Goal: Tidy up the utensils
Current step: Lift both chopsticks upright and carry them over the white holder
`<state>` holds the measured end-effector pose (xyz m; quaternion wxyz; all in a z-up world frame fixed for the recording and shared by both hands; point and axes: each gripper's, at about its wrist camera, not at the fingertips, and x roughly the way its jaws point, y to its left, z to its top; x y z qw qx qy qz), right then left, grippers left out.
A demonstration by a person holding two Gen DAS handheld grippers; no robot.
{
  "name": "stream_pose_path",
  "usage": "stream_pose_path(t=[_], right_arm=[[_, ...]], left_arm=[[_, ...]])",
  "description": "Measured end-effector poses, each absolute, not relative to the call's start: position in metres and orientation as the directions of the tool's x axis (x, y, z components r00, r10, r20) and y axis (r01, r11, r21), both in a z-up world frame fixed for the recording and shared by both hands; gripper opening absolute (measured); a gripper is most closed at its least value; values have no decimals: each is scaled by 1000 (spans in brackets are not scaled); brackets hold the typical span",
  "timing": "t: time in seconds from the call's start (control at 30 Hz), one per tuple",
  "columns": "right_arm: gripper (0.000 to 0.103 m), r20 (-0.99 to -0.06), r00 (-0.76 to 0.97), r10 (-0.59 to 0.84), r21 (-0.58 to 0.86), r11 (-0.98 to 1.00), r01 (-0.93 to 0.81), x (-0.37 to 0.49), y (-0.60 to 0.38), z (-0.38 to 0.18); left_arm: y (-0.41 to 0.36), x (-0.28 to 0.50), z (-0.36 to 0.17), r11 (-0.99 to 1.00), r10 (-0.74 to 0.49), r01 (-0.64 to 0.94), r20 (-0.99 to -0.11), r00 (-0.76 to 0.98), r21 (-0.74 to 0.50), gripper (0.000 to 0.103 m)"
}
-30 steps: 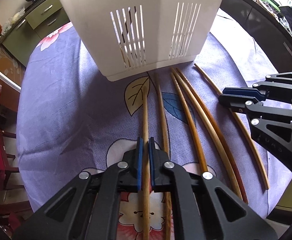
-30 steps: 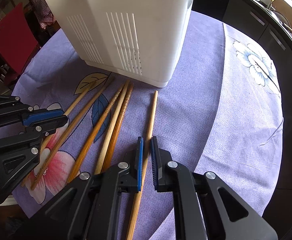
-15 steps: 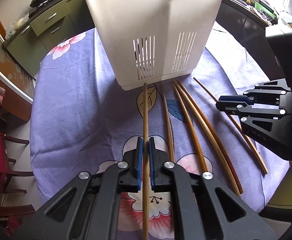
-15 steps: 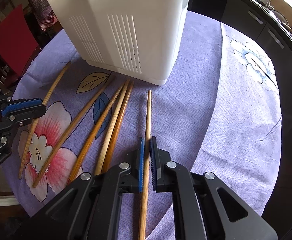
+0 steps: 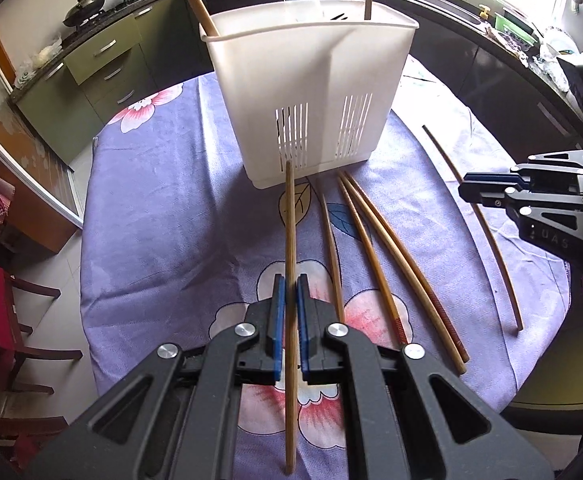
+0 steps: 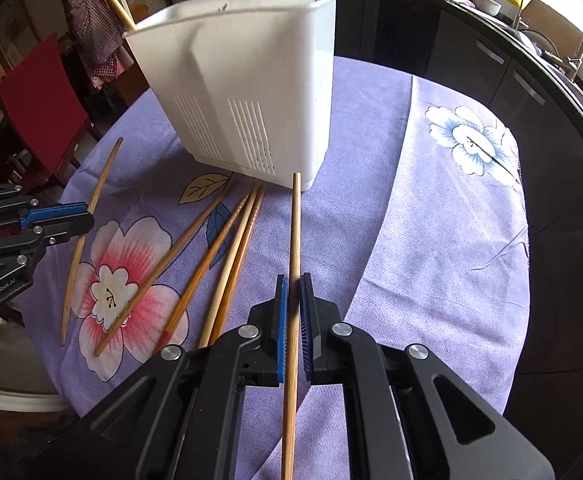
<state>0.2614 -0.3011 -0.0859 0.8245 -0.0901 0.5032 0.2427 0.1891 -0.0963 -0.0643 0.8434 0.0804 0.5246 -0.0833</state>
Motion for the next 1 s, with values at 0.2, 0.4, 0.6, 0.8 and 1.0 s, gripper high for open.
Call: stream_pose_path(t=[0.2, 0.4, 0.6, 0.8, 1.0], right_arm=[[7, -828, 437, 352, 108, 864, -491, 249, -311, -50], [7, -784, 483, 389, 120, 860, -497, 235, -317, -17], [7, -752, 514, 413, 123, 853, -507, 225, -322, 5], [7, -735, 526, 427, 120, 846, -519, 216, -322, 16], [7, -720, 540, 437, 117, 843, -525, 214, -319, 27]], left_arm=[[-93, 175, -41, 971, -68, 232, -877, 476, 51, 6], [-93, 161, -20, 969, -75, 239, -855, 513, 58, 6], [-91, 149, -4, 968, -86, 245, -837, 540, 59, 6], [-87, 143, 8, 967, -96, 248, -823, 559, 56, 6], [-85, 142, 17, 967, -101, 249, -814, 573, 56, 6]])
